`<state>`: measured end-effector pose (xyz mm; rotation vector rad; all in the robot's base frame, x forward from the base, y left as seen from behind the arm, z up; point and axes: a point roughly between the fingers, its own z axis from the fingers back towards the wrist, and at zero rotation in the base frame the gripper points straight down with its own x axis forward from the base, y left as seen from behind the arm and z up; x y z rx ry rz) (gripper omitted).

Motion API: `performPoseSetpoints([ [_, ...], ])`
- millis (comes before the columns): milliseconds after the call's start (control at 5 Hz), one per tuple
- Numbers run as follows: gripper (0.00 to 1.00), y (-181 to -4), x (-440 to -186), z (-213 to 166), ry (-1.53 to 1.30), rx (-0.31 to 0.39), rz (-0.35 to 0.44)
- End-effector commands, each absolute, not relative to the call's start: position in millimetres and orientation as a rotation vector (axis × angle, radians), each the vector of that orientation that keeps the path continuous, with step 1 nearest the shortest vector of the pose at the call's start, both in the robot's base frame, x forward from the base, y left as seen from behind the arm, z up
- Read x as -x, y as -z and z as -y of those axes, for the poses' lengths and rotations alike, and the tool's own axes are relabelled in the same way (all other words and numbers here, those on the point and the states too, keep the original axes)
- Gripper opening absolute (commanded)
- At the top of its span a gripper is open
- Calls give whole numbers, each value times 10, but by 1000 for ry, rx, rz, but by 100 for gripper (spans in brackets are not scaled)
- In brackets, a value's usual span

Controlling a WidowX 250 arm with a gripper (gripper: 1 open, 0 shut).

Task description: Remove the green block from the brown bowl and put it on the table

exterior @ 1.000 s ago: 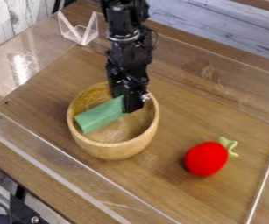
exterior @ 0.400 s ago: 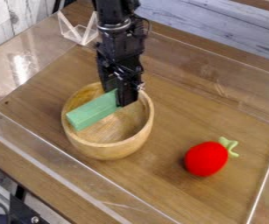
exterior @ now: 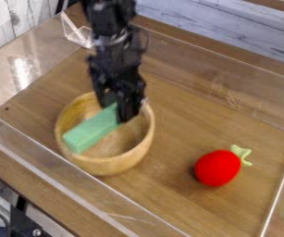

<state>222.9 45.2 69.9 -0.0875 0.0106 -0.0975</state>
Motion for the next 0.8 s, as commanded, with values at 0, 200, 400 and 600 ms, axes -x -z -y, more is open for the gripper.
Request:
performPoseSetpoints([
  [0,0,-758,-2143,-405,-6,73,13],
  [200,0,-765,-2076,-332,-59,69,-2],
  [400,0,-733,-2146,-300,-57,67,-6],
  [600,0,-700,-2222,-276,-44,63,-10],
])
